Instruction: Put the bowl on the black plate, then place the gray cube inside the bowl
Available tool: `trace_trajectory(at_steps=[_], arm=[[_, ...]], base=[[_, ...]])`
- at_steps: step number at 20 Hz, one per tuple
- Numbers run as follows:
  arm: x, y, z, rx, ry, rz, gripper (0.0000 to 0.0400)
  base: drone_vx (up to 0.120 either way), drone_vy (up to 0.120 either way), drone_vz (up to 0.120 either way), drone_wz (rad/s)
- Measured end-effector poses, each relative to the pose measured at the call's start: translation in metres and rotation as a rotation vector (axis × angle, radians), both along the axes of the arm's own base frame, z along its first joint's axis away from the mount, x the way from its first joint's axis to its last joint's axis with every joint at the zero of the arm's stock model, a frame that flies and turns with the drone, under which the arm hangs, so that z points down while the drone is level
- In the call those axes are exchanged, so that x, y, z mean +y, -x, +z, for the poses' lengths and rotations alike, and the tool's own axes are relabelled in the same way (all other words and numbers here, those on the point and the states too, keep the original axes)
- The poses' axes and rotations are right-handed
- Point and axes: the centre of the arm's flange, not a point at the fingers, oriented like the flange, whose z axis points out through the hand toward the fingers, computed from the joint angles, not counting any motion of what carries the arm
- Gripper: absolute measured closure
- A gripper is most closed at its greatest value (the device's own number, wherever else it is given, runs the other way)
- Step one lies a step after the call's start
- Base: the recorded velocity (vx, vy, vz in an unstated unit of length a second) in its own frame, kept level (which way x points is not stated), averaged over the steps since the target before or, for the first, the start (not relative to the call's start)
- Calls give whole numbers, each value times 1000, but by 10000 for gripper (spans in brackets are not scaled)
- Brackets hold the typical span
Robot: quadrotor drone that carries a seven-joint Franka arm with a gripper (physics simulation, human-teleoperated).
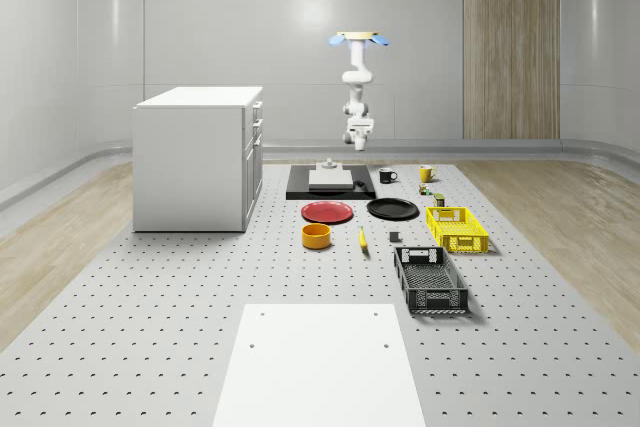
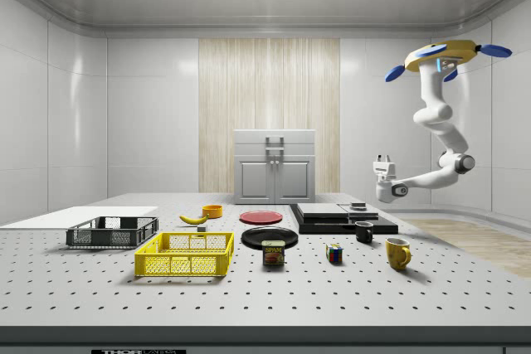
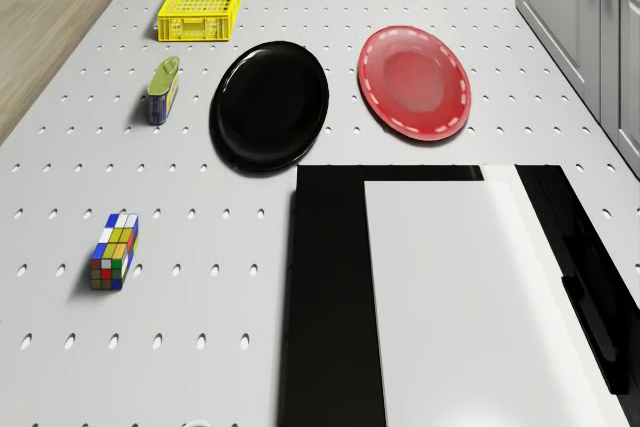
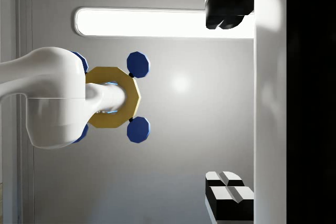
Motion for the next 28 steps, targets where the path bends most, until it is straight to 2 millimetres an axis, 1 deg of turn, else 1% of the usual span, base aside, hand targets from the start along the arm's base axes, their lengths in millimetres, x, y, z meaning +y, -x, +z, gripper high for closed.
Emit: trace_trajectory(at_steps=[9,12,18,22,23,26,28], arm=[[3,1,0,-7,31,-1,0],[6,1,0,-9,57,-1,0],[17,1,-2,-13,174,-4,0],[34,1,-6,-16,347,-8,0],[40,1,-9,-17,411,-10,0],[62,1,-23,-18,673,-16,0],[78,1,-40,-18,917,-22,0]], base=[[120,-120,0,0],[120,-13,-107,0],[120,0,0,0],[120,0,0,0],[120,-120,0,0],[120,-120,0,0],[120,-60,-100,0]])
